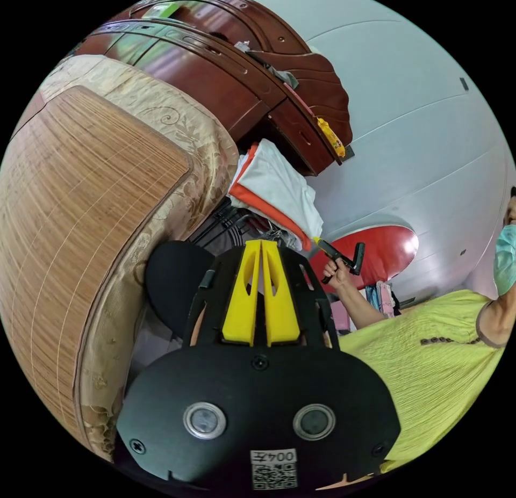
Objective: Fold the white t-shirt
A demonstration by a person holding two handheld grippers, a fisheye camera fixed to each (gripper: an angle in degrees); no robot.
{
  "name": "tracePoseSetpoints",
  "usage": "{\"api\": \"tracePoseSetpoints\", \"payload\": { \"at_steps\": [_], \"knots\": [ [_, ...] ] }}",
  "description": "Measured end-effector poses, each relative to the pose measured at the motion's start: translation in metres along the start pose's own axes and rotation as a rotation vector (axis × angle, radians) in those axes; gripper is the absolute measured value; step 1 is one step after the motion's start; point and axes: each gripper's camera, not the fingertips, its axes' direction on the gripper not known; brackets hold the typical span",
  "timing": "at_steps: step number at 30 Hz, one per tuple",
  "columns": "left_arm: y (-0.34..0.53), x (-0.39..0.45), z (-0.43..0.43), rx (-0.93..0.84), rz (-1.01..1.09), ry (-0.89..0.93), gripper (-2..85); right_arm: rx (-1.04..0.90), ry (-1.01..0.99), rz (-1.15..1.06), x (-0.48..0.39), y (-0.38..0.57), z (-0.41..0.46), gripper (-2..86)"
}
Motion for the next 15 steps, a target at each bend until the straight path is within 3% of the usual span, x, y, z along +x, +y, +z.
{"api": "tracePoseSetpoints", "payload": {
  "at_steps": [6, 10, 15],
  "knots": [
    [-0.021, 0.028, -0.082, 0.057, -0.032, -0.062, 0.2, -0.109, -0.064, 0.082, 0.023, 0.007, 0.008, 6.5],
    [-0.036, 0.048, -0.133, 0.108, -0.065, -0.085, 0.1, 0.108, -0.006, 0.180, 0.049, 0.005, -0.036, 6.2],
    [-0.060, 0.080, -0.179, 0.136, -0.069, -0.122, 0.1, 0.127, -0.050, 0.184, 0.074, -0.068, -0.035, 10.8]
  ]
}}
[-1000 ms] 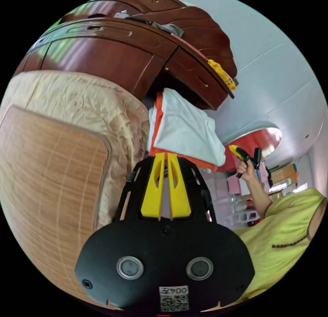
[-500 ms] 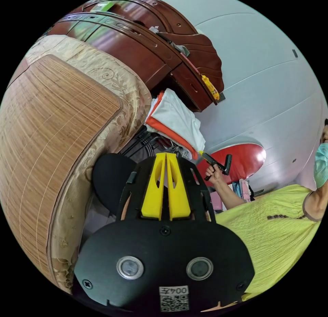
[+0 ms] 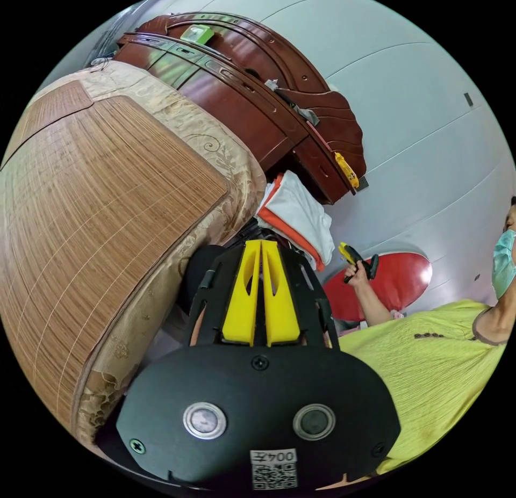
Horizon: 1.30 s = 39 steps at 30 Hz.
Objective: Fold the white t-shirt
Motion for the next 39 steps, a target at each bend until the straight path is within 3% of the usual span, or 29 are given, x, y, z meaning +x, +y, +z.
{"api": "tracePoseSetpoints", "payload": {
  "at_steps": [6, 12, 15, 17, 20, 25, 33, 35, 39],
  "knots": [
    [-0.027, 0.033, -0.040, 0.009, -0.022, -0.024, 0.1, -0.083, -0.013, 0.020, -0.003, -0.080, 0.054, 13.6],
    [-0.050, 0.056, -0.076, 0.007, -0.060, -0.053, 0.1, -0.156, 0.094, 0.009, -0.008, -0.111, 0.092, 3.9],
    [-0.061, 0.066, -0.095, 0.018, -0.079, -0.068, 0.1, -0.205, 0.167, 0.010, 0.002, -0.112, 0.112, 3.2],
    [-0.071, 0.075, -0.107, 0.012, -0.089, -0.071, 0.1, -0.241, 0.133, 0.055, 0.015, -0.109, 0.123, 4.3],
    [-0.085, 0.088, -0.123, 0.014, -0.089, -0.073, 0.1, -0.142, 0.126, 0.136, 0.027, -0.100, 0.101, 5.3],
    [-0.108, 0.101, -0.143, 0.021, -0.094, -0.053, 0.0, -0.093, 0.031, 0.063, 0.010, -0.051, 0.051, 9.0],
    [-0.136, 0.136, -0.177, 0.032, -0.069, -0.023, 0.1, -0.107, -0.067, 0.095, -0.012, 0.037, 0.042, 12.3],
    [-0.140, 0.143, -0.191, 0.040, -0.076, -0.016, 0.1, -0.124, -0.063, 0.114, -0.012, 0.041, 0.050, 11.8],
    [-0.145, 0.150, -0.213, 0.067, -0.095, -0.016, 0.1, -0.069, 0.032, 0.022, -0.042, 0.043, 0.056, 2.1]
  ]
}}
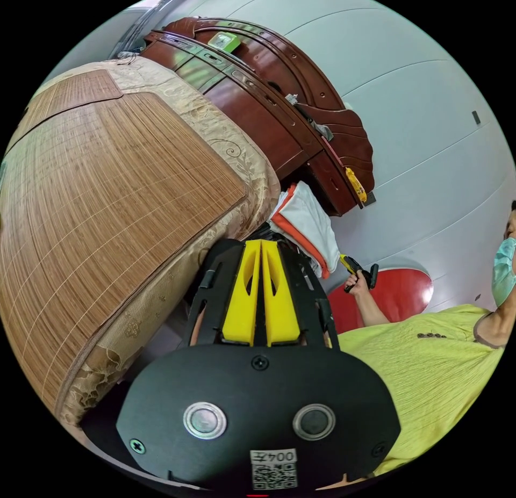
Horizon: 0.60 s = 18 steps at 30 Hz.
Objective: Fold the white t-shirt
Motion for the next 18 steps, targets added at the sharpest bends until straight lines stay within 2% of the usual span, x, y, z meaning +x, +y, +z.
{"api": "tracePoseSetpoints", "payload": {
  "at_steps": [5, 8, 10, 11, 13, 14, 18],
  "knots": [
    [-0.006, 0.011, -0.027, 0.029, -0.022, -0.010, 0.1, -0.110, 0.142, 0.031, 0.000, 0.002, 0.034, 0.8],
    [-0.009, 0.018, -0.042, 0.035, -0.031, -0.032, 0.1, -0.106, 0.173, 0.071, -0.005, 0.004, 0.040, 2.0],
    [-0.011, 0.022, -0.050, 0.041, -0.035, -0.048, 0.1, -0.073, 0.331, 0.123, -0.015, 0.005, 0.035, 2.9],
    [-0.012, 0.024, -0.055, 0.045, -0.038, -0.057, 0.1, -0.052, 0.342, 0.132, -0.018, 0.005, 0.032, 2.8],
    [-0.014, 0.027, -0.062, 0.050, -0.046, -0.071, 0.1, 0.076, 0.218, 0.044, -0.048, 0.007, 0.024, 1.2],
    [-0.015, 0.028, -0.065, 0.053, -0.056, -0.078, 0.1, 0.081, 0.188, 0.006, -0.059, 0.006, 0.027, 0.9],
    [-0.019, 0.039, -0.074, 0.055, -0.066, -0.084, 0.1, -0.050, 0.139, -0.325, -0.155, -0.018, 0.092, 0.2]
  ]
}}
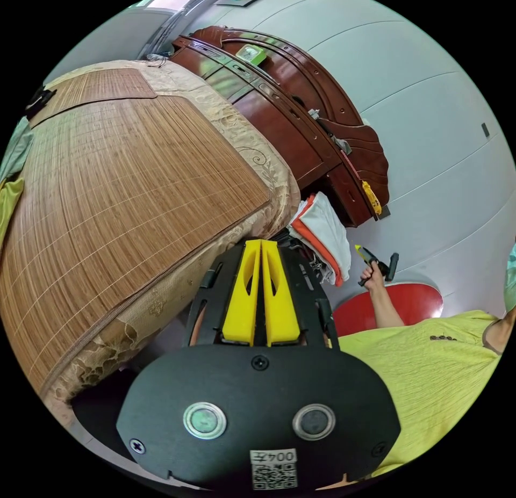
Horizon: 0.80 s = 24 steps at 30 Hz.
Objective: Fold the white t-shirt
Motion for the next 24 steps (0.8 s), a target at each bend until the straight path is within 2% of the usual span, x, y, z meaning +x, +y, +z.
{"api": "tracePoseSetpoints", "payload": {
  "at_steps": [4, 10, 15, 17, 21, 24],
  "knots": [
    [-0.001, 0.015, -0.018, 0.017, -0.001, -0.045, 0.1, -0.141, 0.062, -0.286, -0.086, -0.056, 0.076, 0.6],
    [0.000, 0.024, -0.040, 0.052, -0.052, -0.083, 0.1, -0.220, 0.161, -0.425, -0.149, -0.103, 0.162, -0.2],
    [-0.006, 0.040, -0.049, 0.073, -0.047, -0.151, 0.1, -0.356, 0.173, -0.367, -0.142, -0.117, 0.217, 1.1],
    [-0.011, 0.043, -0.050, 0.067, -0.055, -0.166, 0.1, -0.332, 0.126, -0.304, -0.136, -0.123, 0.205, 2.8],
    [-0.019, 0.043, -0.047, 0.056, -0.065, -0.217, 0.1, -0.338, 0.166, -0.190, -0.110, -0.116, 0.175, 6.9],
    [-0.032, 0.037, -0.032, 0.008, -0.060, -0.334, 0.1, -0.441, 0.179, -0.113, -0.078, -0.103, 0.188, 5.9]
  ]
}}
